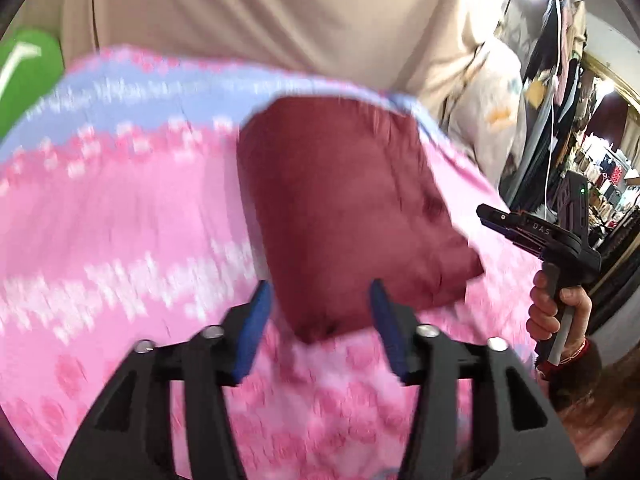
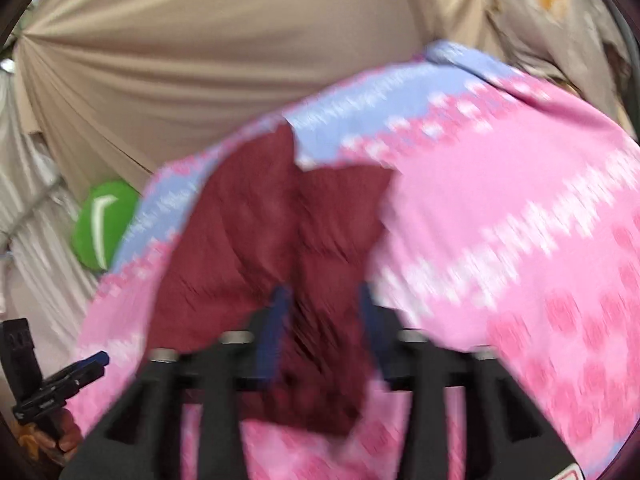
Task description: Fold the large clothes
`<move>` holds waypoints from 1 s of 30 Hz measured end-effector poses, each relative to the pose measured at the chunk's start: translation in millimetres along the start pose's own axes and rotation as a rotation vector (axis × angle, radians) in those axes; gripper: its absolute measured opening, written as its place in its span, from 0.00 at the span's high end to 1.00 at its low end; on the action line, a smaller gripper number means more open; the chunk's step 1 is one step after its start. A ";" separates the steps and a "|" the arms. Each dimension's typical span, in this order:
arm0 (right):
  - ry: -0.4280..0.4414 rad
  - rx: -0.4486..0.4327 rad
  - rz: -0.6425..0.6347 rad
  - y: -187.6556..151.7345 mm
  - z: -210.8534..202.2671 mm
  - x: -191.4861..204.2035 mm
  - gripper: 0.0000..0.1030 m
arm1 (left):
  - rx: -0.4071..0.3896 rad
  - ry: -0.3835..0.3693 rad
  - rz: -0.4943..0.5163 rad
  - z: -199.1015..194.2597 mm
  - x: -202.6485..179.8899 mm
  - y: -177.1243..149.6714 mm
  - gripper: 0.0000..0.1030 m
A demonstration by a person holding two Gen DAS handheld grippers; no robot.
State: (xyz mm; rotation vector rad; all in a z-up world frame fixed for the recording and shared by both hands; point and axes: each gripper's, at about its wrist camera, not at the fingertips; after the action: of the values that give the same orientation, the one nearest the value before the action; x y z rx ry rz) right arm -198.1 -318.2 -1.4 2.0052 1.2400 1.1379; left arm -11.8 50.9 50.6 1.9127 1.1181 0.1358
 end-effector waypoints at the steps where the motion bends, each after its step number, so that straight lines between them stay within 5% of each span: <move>1: 0.027 -0.016 -0.018 13.2 8.5 6.7 0.42 | -0.018 0.018 0.017 3.5 -5.0 9.3 0.49; 7: 0.009 0.087 0.031 49.1 92.9 20.5 0.39 | 0.011 0.058 0.034 68.0 -27.0 40.6 0.49; 9: 0.065 0.157 0.090 49.8 113.2 14.9 0.92 | 0.026 0.066 0.040 84.8 -32.3 40.7 0.49; 11: 0.109 0.102 0.114 50.1 99.5 13.6 0.95 | 0.043 0.079 0.037 98.9 -38.0 36.7 0.49; 14: 0.038 -0.029 0.066 41.5 64.6 8.7 0.96 | 0.068 0.067 0.047 108.7 -45.0 27.7 0.51; 18: -0.012 0.132 0.096 15.1 112.1 -17.1 0.97 | 0.088 0.079 0.077 125.8 -54.4 17.3 0.53; 21: -0.022 0.146 0.096 16.7 113.6 -20.2 0.96 | 0.093 0.113 0.074 135.3 -57.0 15.4 0.53; 26: -0.144 0.016 0.008 19.8 58.3 9.2 0.83 | 0.096 0.156 0.090 137.7 -58.3 12.2 0.53; 30: -0.111 -0.026 -0.133 -4.1 13.8 48.5 0.83 | 0.097 0.166 0.092 139.5 -59.1 13.0 0.52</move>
State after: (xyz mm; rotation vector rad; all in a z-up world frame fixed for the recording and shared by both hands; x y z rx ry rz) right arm -177.0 -273.0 7.0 1.9085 1.2750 0.9617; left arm 29.7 -84.6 -4.6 2.0710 1.1639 0.3009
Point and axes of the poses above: each gripper's, at about its wrist camera, not at the fingertips, and z roughly the way its jaws point, x to its left, y to its top, and after that the axes turned 3 degrees about -z, right-handed
